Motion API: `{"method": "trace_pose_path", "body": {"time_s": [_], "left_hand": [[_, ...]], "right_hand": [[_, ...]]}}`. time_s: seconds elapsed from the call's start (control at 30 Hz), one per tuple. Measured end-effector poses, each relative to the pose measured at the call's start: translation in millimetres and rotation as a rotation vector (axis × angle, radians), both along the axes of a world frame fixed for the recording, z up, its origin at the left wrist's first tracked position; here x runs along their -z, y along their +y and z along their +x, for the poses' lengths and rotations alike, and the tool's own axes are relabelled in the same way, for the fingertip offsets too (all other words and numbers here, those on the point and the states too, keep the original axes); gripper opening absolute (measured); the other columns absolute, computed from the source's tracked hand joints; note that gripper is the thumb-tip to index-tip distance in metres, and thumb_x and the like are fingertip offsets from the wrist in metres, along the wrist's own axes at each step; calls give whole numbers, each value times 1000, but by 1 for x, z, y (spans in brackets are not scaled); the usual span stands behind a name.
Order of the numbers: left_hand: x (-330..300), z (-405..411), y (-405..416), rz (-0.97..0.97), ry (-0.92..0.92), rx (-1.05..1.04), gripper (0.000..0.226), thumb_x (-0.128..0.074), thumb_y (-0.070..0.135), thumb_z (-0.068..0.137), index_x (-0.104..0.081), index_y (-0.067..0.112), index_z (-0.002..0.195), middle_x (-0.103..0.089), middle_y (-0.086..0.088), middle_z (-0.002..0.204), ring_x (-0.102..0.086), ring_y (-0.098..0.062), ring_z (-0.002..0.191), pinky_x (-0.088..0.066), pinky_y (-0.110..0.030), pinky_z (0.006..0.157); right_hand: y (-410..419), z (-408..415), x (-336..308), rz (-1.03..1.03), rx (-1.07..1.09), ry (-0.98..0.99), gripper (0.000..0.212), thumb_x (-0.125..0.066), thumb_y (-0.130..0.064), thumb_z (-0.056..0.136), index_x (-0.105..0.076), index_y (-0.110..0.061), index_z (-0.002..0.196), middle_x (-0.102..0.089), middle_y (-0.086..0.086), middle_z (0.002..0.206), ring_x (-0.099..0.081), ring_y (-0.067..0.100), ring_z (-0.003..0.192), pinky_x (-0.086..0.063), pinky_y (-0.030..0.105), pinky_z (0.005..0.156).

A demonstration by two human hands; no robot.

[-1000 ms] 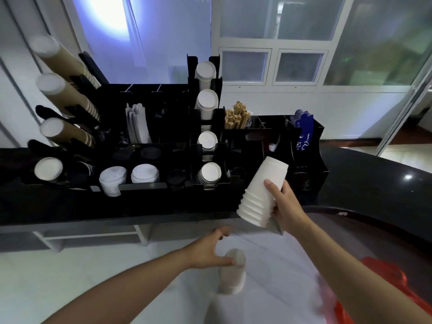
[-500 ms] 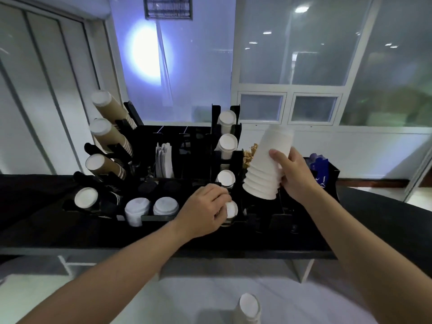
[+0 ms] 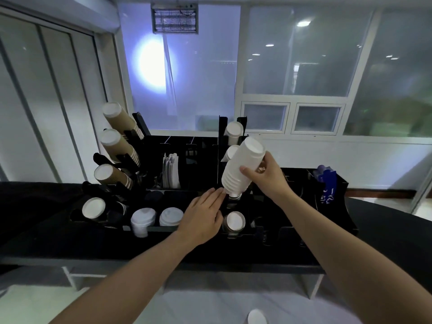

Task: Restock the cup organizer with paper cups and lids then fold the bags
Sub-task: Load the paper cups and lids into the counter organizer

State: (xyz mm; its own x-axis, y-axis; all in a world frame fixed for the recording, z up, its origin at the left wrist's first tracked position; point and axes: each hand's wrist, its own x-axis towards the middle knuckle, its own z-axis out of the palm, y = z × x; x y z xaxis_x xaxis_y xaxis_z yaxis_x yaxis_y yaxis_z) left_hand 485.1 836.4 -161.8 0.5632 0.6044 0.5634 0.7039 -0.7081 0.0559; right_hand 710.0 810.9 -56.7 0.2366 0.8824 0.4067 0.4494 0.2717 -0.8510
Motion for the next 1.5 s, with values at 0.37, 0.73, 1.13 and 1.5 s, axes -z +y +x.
{"method": "trace_pose_path", "body": {"time_s": [0.37, 0.73, 1.13, 1.5], "left_hand": [[5, 0, 6, -94, -50, 16, 63, -26, 35, 97, -33, 20, 157, -29, 7, 164, -21, -7, 151, -32, -35, 119], [6, 2, 9, -70, -135, 79, 57, -34, 24, 96, -47, 8, 149, -44, -4, 156, -37, -15, 146, -42, -41, 112], [22, 10, -43, 223, -228, 377, 21, -62, 7, 93, -73, 7, 111, -70, -4, 121, -62, -22, 118, -45, -39, 104], [148, 5, -90, -273, 75, 383, 22, -62, 10, 87, -70, 20, 105, -69, -2, 87, -64, -21, 80, -54, -32, 65]], "right_hand": [[8, 1, 47, 44, -15, -588, 69, -74, -38, 88, -40, -36, 148, -40, -13, 151, -38, 10, 140, -39, 39, 114], [21, -2, 50, -40, 112, -676, 65, -64, -50, 93, -42, -29, 151, -52, -7, 149, -43, 20, 137, -39, 40, 111], [-65, 7, 86, 210, 180, -534, 16, -70, -13, 93, -77, -14, 107, -74, -5, 104, -66, 14, 100, -56, 36, 90], [-157, 7, 222, -589, -211, -550, 71, -62, -65, 85, -44, -35, 147, -42, -15, 148, -42, 7, 134, -37, 32, 114]]}}
